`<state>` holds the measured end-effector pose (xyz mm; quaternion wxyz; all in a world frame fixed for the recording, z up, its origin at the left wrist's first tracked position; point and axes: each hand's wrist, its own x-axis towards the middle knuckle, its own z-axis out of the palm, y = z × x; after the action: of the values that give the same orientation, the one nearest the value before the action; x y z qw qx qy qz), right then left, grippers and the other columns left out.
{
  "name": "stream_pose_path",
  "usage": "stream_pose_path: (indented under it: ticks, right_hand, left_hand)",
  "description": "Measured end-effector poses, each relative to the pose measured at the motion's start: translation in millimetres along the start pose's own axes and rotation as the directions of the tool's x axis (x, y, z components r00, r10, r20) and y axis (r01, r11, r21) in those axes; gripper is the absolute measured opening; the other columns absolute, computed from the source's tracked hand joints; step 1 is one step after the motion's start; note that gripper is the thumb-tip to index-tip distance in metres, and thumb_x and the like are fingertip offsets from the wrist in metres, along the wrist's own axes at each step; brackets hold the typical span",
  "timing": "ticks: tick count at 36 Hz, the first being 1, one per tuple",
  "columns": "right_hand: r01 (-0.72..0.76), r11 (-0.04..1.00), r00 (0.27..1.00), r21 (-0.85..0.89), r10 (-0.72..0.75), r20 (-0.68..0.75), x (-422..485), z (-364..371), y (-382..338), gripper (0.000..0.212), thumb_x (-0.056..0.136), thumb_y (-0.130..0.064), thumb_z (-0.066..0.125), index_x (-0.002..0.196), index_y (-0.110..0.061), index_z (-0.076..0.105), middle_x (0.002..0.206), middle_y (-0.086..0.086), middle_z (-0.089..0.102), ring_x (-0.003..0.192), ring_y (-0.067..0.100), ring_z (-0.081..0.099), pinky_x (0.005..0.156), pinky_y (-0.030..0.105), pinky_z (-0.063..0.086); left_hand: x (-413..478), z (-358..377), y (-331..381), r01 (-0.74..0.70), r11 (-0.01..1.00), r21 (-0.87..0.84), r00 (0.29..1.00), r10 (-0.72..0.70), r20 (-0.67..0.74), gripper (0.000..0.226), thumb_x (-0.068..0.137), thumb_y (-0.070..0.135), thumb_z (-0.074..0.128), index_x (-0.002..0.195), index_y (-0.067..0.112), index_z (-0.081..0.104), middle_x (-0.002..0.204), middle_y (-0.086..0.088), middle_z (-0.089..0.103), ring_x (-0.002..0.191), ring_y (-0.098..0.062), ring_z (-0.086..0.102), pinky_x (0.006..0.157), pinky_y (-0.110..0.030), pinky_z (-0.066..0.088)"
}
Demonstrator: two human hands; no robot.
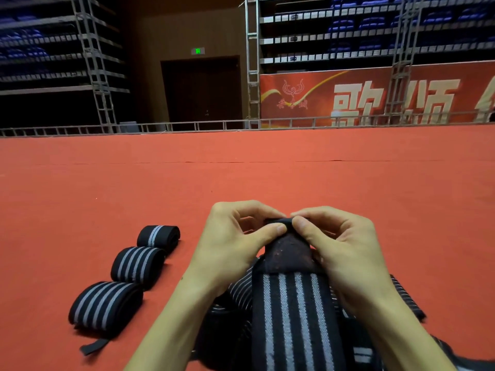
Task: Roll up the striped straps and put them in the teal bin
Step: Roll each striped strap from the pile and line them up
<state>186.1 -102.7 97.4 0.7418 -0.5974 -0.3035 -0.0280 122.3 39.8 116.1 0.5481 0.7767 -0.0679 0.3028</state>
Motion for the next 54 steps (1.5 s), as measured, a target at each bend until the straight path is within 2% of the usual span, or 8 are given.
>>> stream_pose_path:
  ticks: [4,10,15,19,24,39,46,54]
  right_hand:
    - [-0.112,0.988,0.992,0.109,0.105,0.064,-1,0,-3,0.019,0.066,-0.024,0.074,0.082,-0.015,0.076,0.086,0.012,0.075,0.079,0.021,0.07,0.075,0.039,0.057]
    - [0.005,1.0,1.0,0.022,-0.005,0.013,1,-2,-2,0.012,0.077,0.001,0.075,0.075,-0.011,0.077,0.079,0.008,0.076,0.075,0.02,0.071,0.073,0.033,0.058]
    - [0.141,0.988,0.99,-0.062,-0.14,0.028,1,-4,-4,0.015,0.078,0.003,0.076,0.077,-0.012,0.078,0.078,0.003,0.076,0.074,0.016,0.073,0.071,0.029,0.057]
    - [0.272,0.952,0.962,-0.143,-0.271,0.026,3,-6,-1,0.02,0.075,0.005,0.077,0.078,-0.015,0.077,0.08,-0.002,0.076,0.077,0.012,0.071,0.073,0.022,0.054]
    - [0.377,0.91,0.926,-0.173,-0.374,0.053,4,-11,-2,0.024,0.073,0.007,0.078,0.078,-0.016,0.077,0.084,-0.002,0.074,0.081,0.013,0.071,0.074,0.02,0.055]
    - [0.166,0.986,0.985,-0.021,-0.165,0.051,1,-5,-3,0.02,0.074,0.008,0.076,0.074,-0.011,0.077,0.08,0.003,0.076,0.075,0.011,0.07,0.07,0.019,0.053]
    - [-0.285,0.924,0.956,0.255,0.256,0.143,1,-4,-7,0.027,0.07,-0.028,0.071,0.091,-0.011,0.076,0.096,0.018,0.074,0.082,0.026,0.07,0.07,0.036,0.06]
    - [-0.218,0.964,0.974,0.15,0.205,0.1,-4,1,-12,0.021,0.072,-0.026,0.07,0.086,-0.01,0.073,0.073,0.021,0.072,0.06,0.025,0.067,0.053,0.03,0.054]
  left_hand:
    - [2,-2,-7,-0.136,0.982,0.132,0.99,0.139,-0.016,0.012,0.078,0.007,0.078,0.083,0.018,0.077,0.082,0.004,0.075,0.08,-0.016,0.071,0.076,-0.035,0.058]
    - [3,0,-11,-0.269,0.942,0.202,0.961,0.276,-0.007,0.01,0.077,0.009,0.074,0.083,0.016,0.078,0.081,0.002,0.072,0.079,-0.011,0.068,0.072,-0.024,0.053]
    - [2,2,-5,-0.034,0.999,-0.025,0.999,0.035,0.012,0.014,0.082,0.001,0.074,0.081,0.015,0.077,0.085,-0.003,0.076,0.082,-0.011,0.07,0.075,-0.024,0.054]
    - [0,7,-3,0.152,0.981,-0.123,0.988,-0.147,0.05,0.002,0.078,0.025,0.077,0.078,0.023,0.077,0.088,-0.004,0.076,0.084,-0.014,0.068,0.083,-0.033,0.053]
    - [-3,8,3,0.308,0.903,-0.299,0.951,-0.284,0.123,0.035,0.072,0.04,0.074,0.088,0.009,0.076,0.095,-0.017,0.072,0.088,-0.023,0.065,0.091,-0.044,0.051]
    - [-4,8,7,0.229,0.955,-0.19,0.963,-0.251,-0.096,0.005,0.079,0.008,0.077,0.083,0.009,0.078,0.083,-0.005,0.077,0.077,-0.012,0.071,0.071,-0.023,0.057]
    - [-3,9,7,0.09,0.978,-0.186,0.978,-0.122,-0.169,0.013,0.077,-0.002,0.077,0.083,0.009,0.076,0.074,0.0,0.074,0.068,-0.008,0.066,0.066,-0.021,0.055]
    - [-3,9,6,-0.036,0.998,-0.047,0.988,0.028,-0.153,0.016,0.077,-0.003,0.077,0.085,0.011,0.076,0.076,0.004,0.074,0.072,-0.003,0.067,0.067,-0.015,0.05]
